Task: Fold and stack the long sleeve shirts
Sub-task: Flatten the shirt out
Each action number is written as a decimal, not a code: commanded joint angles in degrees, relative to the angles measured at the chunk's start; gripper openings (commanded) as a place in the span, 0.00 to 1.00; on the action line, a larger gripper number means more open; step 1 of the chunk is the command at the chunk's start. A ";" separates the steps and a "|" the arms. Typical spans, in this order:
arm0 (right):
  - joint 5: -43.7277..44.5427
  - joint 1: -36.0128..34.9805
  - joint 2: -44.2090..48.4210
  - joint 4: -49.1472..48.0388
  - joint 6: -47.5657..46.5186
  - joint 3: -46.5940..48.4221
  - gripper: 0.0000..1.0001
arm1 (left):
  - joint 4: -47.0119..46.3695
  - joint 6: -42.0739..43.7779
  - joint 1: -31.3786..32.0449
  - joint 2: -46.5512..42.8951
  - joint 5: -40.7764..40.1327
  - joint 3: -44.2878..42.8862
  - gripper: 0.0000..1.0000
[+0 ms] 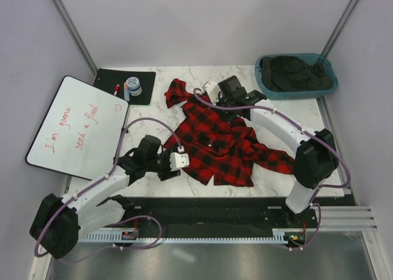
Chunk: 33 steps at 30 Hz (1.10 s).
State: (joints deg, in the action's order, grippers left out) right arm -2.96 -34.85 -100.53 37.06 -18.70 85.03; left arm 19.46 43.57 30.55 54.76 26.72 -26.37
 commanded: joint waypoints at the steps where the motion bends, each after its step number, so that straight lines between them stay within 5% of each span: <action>1: -3.10 3.03 3.76 2.14 1.03 2.42 0.00 | -12.51 -4.72 7.15 8.65 -5.80 -5.52 0.66; 4: -8.54 4.00 2.89 6.17 -1.86 3.47 0.00 | -14.89 -6.39 8.74 13.16 -4.23 -7.73 0.69; 8: -12.50 3.83 2.09 9.17 -2.13 0.33 0.32 | -17.87 -4.11 10.14 13.88 -3.78 -6.07 0.70; 11: -15.22 3.91 2.01 8.91 -1.43 -2.58 0.42 | -21.81 -2.27 11.55 16.07 -5.18 -5.10 0.71; 18: -22.43 3.74 1.39 9.43 0.15 -4.26 0.47 | -23.51 2.48 14.54 23.70 -9.57 -4.74 0.73; 19: -22.87 3.65 1.48 9.44 0.15 -4.70 0.48 | -23.42 2.57 14.54 25.03 -10.63 -4.92 0.70; 23: -22.97 1.64 1.21 8.82 -0.02 -5.84 0.48 | -16.07 5.46 14.37 26.54 -10.37 -5.27 0.22; 26: -22.01 0.32 0.86 7.51 0.33 -6.90 0.48 | -6.76 11.94 13.32 20.67 -7.04 -2.83 0.07; 33: -20.15 -3.11 -3.00 4.78 1.29 -5.24 0.48 | 7.59 21.99 10.59 4.13 -4.31 1.76 0.02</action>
State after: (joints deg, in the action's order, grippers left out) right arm -22.81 -35.94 -101.78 44.62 -18.74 78.24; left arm 16.47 57.56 41.60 64.03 19.55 -26.17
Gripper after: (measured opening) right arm 0.480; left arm 0.023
